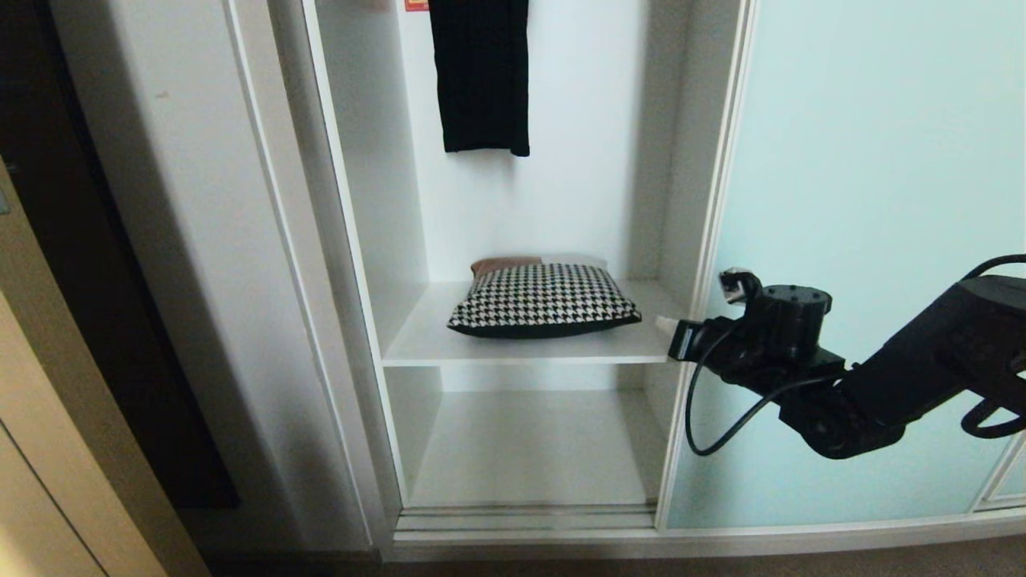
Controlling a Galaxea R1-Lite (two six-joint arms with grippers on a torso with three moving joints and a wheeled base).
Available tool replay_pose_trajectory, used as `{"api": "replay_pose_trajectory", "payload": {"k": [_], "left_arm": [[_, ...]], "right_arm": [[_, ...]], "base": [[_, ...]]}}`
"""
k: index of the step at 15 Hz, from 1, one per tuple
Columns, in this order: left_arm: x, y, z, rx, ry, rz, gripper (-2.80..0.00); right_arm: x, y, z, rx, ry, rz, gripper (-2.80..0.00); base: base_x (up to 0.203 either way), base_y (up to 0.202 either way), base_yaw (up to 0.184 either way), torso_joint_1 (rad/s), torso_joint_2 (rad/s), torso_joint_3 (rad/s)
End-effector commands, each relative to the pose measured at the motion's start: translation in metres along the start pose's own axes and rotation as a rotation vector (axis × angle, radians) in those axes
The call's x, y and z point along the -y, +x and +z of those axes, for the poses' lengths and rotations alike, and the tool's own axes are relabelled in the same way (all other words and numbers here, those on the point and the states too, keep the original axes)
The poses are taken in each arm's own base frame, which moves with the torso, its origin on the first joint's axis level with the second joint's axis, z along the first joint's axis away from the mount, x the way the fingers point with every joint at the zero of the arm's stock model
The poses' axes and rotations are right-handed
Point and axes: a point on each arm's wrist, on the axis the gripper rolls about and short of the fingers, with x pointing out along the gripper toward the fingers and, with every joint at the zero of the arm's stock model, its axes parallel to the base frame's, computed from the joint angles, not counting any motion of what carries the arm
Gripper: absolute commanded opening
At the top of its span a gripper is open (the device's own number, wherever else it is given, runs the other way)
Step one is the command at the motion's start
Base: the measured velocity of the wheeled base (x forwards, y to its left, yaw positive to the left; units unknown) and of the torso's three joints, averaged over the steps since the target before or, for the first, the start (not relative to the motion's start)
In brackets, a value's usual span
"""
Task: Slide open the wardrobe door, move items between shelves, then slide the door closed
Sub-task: Open the door
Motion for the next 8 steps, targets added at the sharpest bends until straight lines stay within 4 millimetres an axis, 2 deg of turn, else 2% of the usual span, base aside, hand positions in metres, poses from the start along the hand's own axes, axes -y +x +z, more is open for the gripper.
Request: {"api": "replay_pose_trajectory", "payload": {"k": [1, 4, 8], "left_arm": [[0.000, 0.000, 0.000, 0.000, 0.000, 0.001, -2.80], [0.000, 0.000, 0.000, -0.001, 0.000, 0.000, -2.80], [0.000, 0.000, 0.000, -0.001, 0.000, 0.001, -2.80]], "right_arm": [[0.008, 0.026, -0.004, 0.038, -0.003, -0.025, -2.80], [0.026, 0.058, -0.007, 0.095, -0.005, -0.128, -2.80], [0.048, 0.079, -0.009, 0.125, -0.001, -0.206, -2.80]], "base": [[0.000, 0.000, 0.000, 0.000, 0.00, 0.000], [0.000, 0.000, 0.000, 0.000, 0.00, 0.000], [0.000, 0.000, 0.000, 0.000, 0.00, 0.000]]}}
